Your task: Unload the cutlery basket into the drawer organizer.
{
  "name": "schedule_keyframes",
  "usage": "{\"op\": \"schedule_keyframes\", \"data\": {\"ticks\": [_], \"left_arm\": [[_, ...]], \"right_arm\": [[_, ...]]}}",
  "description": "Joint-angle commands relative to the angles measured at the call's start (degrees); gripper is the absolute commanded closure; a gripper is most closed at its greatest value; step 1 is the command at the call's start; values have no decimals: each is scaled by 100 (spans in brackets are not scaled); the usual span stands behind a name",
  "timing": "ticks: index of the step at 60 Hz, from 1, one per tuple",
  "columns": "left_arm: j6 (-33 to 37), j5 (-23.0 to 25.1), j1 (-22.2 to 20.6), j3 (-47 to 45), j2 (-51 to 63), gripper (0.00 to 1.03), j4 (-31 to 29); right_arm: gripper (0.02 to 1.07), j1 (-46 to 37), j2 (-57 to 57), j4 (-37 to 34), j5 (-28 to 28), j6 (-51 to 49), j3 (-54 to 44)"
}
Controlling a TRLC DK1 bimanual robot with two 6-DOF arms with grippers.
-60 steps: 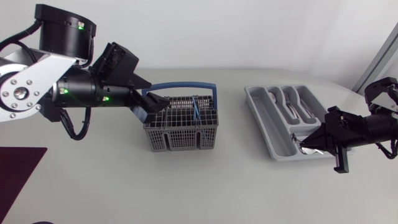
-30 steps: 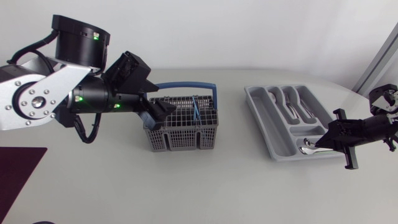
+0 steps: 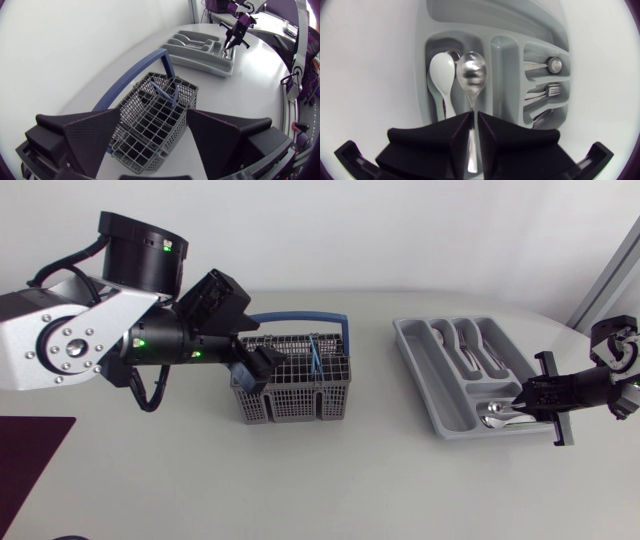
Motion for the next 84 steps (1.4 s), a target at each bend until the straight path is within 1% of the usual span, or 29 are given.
{"op": "schedule_keyframes", "data": {"ticks": [1,5,7,10,11,12,18,28,35,45,49,55,60,64,69,72,80,84], "left_arm": [[104,-18,-25,-139,105,6,79],[104,-18,-25,-148,105,6,79],[122,-27,-25,-148,105,6,79],[148,-36,-34,-148,96,6,79],[157,-36,-34,-148,96,5,79],[165,-36,-25,-148,87,5,79],[183,-36,-34,-139,69,5,79],[253,-18,-86,-183,52,5,114],[262,210,-86,-201,96,5,123],[262,307,-122,-289,228,5,369],[262,360,-174,-386,263,5,580],[280,395,-236,-553,359,6,1037],[297,474,-289,-553,544,6,1275],[315,553,-324,-561,685,8,1503],[324,588,-350,-509,825,9,1653],[350,597,-376,-491,896,12,1740],[385,597,-376,-447,1115,12,1960],[394,597,-376,-430,1212,19,2083]], "right_arm": [[50,53,31,152,45,-177,-263],[41,53,-74,161,27,-151,-333],[34,62,-153,161,18,-98,-351],[15,62,-311,108,10,-10,-360],[7,71,-382,82,1,25,-368],[5,71,-452,55,-8,69,-360],[6,124,-909,-288,-254,350,-360],[6,317,-1762,-920,-781,1167,-360],[6,563,-2052,-1333,-975,1906,-360],[6,836,-2245,-1808,-1476,2890,-412],[6,888,-2403,-1940,-1748,3119,-527],[6,915,-2693,-1949,-2197,3391,-755],[6,950,-2843,-1949,-2460,3523,-940],[6,1011,-2904,-1940,-2566,3558,-1098],[6,1099,-3001,-1949,-2654,3567,-1282],[7,1152,-3062,-1931,-2662,3567,-1379],[7,1257,-3185,-1896,-2750,3576,-1564],[7,1319,-3185,-1887,-2759,3584,-1590]]}}
